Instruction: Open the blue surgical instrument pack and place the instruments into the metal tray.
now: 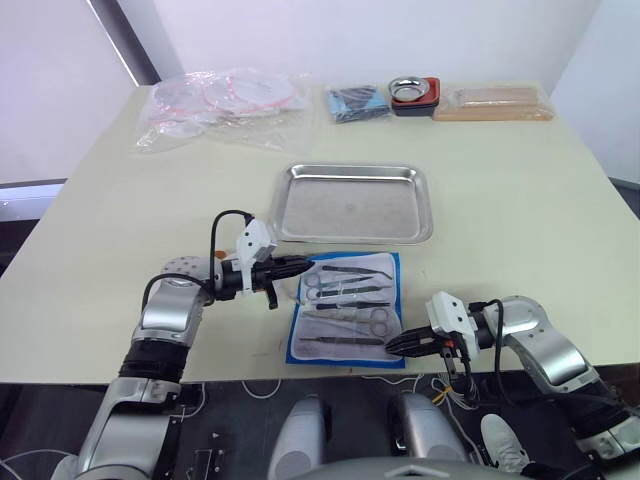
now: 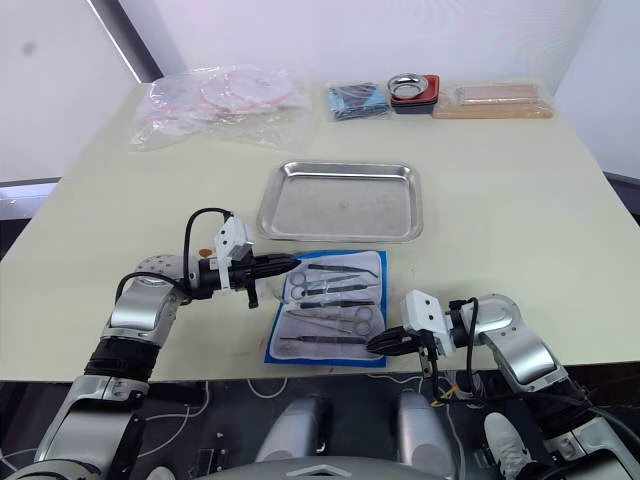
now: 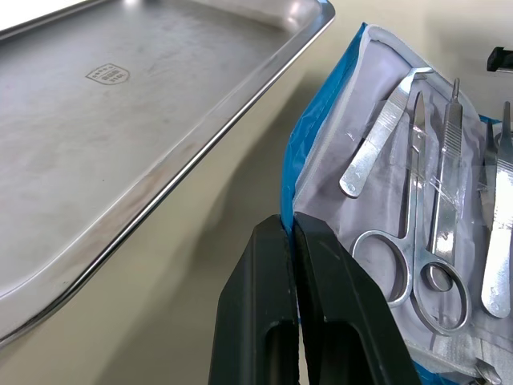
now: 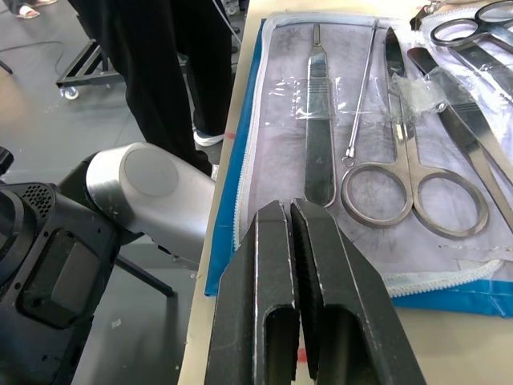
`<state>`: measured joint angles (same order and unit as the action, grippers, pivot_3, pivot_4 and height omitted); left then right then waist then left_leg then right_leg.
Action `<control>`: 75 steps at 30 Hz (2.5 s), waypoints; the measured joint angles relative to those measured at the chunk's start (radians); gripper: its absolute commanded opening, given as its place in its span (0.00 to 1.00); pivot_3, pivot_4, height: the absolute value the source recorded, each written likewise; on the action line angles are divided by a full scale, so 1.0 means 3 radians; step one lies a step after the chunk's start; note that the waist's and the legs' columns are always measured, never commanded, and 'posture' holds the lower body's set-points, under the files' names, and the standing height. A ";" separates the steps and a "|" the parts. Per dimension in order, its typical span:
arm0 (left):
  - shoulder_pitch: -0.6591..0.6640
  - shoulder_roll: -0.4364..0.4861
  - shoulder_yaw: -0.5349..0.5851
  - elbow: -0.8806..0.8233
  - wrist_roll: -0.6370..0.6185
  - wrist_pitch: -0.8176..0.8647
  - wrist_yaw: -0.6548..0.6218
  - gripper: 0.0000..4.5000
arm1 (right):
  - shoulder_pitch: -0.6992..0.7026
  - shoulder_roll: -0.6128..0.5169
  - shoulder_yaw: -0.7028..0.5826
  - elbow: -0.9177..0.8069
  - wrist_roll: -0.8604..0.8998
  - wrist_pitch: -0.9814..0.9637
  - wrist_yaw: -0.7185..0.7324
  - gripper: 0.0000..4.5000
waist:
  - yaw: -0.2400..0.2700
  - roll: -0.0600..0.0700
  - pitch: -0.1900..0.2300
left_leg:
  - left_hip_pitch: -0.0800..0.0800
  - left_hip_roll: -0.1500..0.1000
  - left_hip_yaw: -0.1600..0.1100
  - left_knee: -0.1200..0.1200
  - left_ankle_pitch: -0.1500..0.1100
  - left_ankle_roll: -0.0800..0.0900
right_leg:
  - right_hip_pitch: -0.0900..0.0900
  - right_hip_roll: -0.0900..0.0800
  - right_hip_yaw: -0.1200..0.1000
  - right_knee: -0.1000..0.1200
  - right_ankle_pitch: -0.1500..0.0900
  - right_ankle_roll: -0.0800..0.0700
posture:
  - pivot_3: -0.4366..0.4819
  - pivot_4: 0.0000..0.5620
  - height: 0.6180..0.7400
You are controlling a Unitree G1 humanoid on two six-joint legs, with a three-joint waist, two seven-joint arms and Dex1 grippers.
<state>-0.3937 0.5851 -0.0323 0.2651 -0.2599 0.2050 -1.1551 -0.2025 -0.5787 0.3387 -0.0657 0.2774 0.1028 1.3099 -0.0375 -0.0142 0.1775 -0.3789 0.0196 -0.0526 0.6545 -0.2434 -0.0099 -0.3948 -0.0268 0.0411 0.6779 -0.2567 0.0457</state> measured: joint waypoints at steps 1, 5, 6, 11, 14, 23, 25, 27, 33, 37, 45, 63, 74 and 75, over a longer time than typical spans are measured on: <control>0.0005 -0.0001 0.0003 -0.0002 -0.0001 -0.0001 0.0007 0.00 | 0.0000 0.0003 0.0009 0.0001 -0.0004 0.0000 0.0000 0.03 | 0.0000 0.0000 0.0000 | 0.0000 0.0000 0.0000 0.0000 0.0000 0.0000 | 0.0000 0.0000 0.0000 0.0000 0.0000 0.0000 | 0.48 0.27 1.00; 0.0009 -0.0007 0.0003 -0.0001 -0.0001 -0.0001 0.0016 0.00 | -0.0002 0.0002 0.0048 0.0034 -0.0083 -0.0039 -0.0005 0.03 | 0.0000 0.0000 0.0000 | 0.0001 0.0000 0.0000 0.0000 0.0000 0.0000 | 0.0000 0.0000 0.0000 0.0000 0.0000 0.0000 | 0.48 0.27 1.00; 0.0010 -0.0007 0.0003 0.0001 0.0000 -0.0003 0.0020 0.00 | -0.0004 0.0001 0.0051 0.0039 -0.0104 -0.0064 -0.0013 0.03 | 0.0000 0.0001 0.0000 | 0.0001 0.0000 0.0000 0.0000 0.0000 0.0000 | 0.0000 0.0000 0.0000 0.0000 0.0000 0.0000 | 0.48 0.27 1.00; 0.0016 -0.0009 0.0001 0.0037 0.0003 -0.0059 0.0031 0.00 | -0.0004 -0.0002 0.0055 0.0045 -0.0121 -0.0093 -0.0024 0.03 | 0.0000 0.0001 -0.0001 | 0.0001 0.0000 0.0000 0.0000 0.0000 0.0000 | 0.0000 0.0000 0.0000 0.0000 0.0000 0.0000 | 0.48 0.27 1.00; 0.0018 -0.0010 0.0001 0.0050 0.0003 -0.0079 0.0031 0.00 | -0.0004 -0.0003 0.0056 0.0042 -0.0120 -0.0086 -0.0023 0.03 | 0.0000 0.0001 -0.0001 | 0.0002 0.0000 0.0000 0.0000 0.0000 0.0000 | 0.0000 0.0000 0.0000 0.0000 0.0000 0.0000 | 0.48 0.27 1.00; 0.0016 -0.0018 0.0012 0.0114 -0.0007 -0.0147 0.0072 0.30 | -0.0004 -0.0004 0.0056 0.0041 -0.0119 -0.0072 -0.0029 0.00 | 0.0000 0.0003 -0.0003 | 0.0002 0.0000 0.0000 0.0000 0.0000 0.0000 | 0.0000 0.0000 0.0000 0.0000 0.0000 0.0000 | 0.48 0.27 1.00; 0.0016 -0.0019 0.0012 0.0118 -0.0007 -0.0151 0.0075 0.30 | -0.0004 -0.0004 0.0056 0.0041 -0.0119 -0.0070 -0.0031 0.00 | 0.0000 0.0003 -0.0003 | 0.0002 0.0000 0.0000 0.0000 0.0000 0.0000 | 0.0001 0.0000 0.0000 0.0000 0.0000 0.0000 | 0.48 0.27 1.00; 0.0018 -0.0021 0.0013 0.0120 -0.0008 -0.0156 0.0080 0.30 | -0.0004 -0.0004 0.0056 0.0040 -0.0118 -0.0064 -0.0033 0.00 | 0.0000 0.0003 -0.0003 | 0.0002 0.0000 0.0000 -0.0001 0.0000 0.0000 | 0.0000 0.0000 0.0000 0.0000 0.0000 0.0000 | 0.48 0.27 1.00; 0.0065 -0.0027 0.0085 0.0101 -0.0120 -0.0161 0.0058 0.30 | -0.0006 -0.0008 0.0056 0.0017 -0.0104 0.0020 -0.0029 0.00 | -0.0001 0.0003 -0.0003 | 0.0002 0.0001 0.0000 -0.0001 0.0000 0.0000 | 0.0000 0.0000 0.0000 -0.0001 0.0000 0.0000 | 0.48 0.27 1.00; 0.0170 0.0004 0.0173 -0.0004 -0.0265 -0.0043 0.0005 0.30 | -0.0007 -0.0019 0.0054 0.0015 -0.0102 0.0019 -0.0024 0.00 | -0.0009 0.0003 -0.0003 | 0.0002 0.0002 0.0001 -0.0005 0.0000 0.0000 | -0.0001 0.0000 0.0000 -0.0004 -0.0001 -0.0001 | 0.48 0.27 1.00; 0.0318 0.0126 0.0238 -0.0206 -0.0434 0.0050 -0.0116 0.30 | -0.0009 -0.0075 0.0052 -0.0024 -0.0045 0.0133 0.0000 0.00 | -0.0005 -0.0001 0.0000 | -0.0006 0.0002 0.0001 -0.0010 0.0000 0.0000 | -0.0008 0.0000 -0.0001 -0.0012 -0.0001 -0.0001 | 0.48 0.27 1.00; 0.0630 0.0648 0.0572 -0.0849 -0.0780 -0.0042 -0.0600 0.31 | -0.0034 -0.0280 -0.0422 -0.0521 0.0502 0.0544 -0.0019 0.99 | 0.0004 -0.0013 0.0014 | -0.0027 0.0006 -0.0003 -0.0021 -0.0001 -0.0001 | -0.0012 -0.0006 -0.0010 -0.0049 0.0001 -0.0002 | 0.48 0.27 1.00; 0.0631 0.0884 0.0599 -0.1213 -0.0816 -0.0048 -0.0686 0.36 | -0.0176 0.0080 -0.0500 -0.0156 0.0362 0.0031 -0.0154 1.00 | 0.0008 -0.0014 0.0015 | -0.0066 0.0001 -0.0006 -0.0023 -0.0002 -0.0001 | -0.0047 -0.0008 -0.0014 -0.0050 0.0010 -0.0014 | 0.48 0.27 1.00; 0.0630 0.0906 0.0599 -0.1252 -0.0835 -0.0024 -0.0691 0.41 | -0.0190 0.0111 -0.0498 -0.0110 0.0337 -0.0011 -0.0158 1.00 | 0.0008 -0.0014 0.0015 | -0.0067 0.0002 -0.0005 -0.0022 -0.0002 -0.0001 | -0.0047 -0.0007 -0.0014 -0.0050 0.0010 -0.0015 | 0.48 0.27 1.00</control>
<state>-0.2046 0.8568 0.1474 -0.1104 -0.5105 0.1977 -1.3626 -0.2594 -0.5453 0.1891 -0.0987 0.3784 0.0996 1.2626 -0.0351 -0.0184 0.1820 -0.3990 0.0201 -0.0542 0.6477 -0.2439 -0.0101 -0.4090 -0.0289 0.0369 0.6630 -0.2537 0.0414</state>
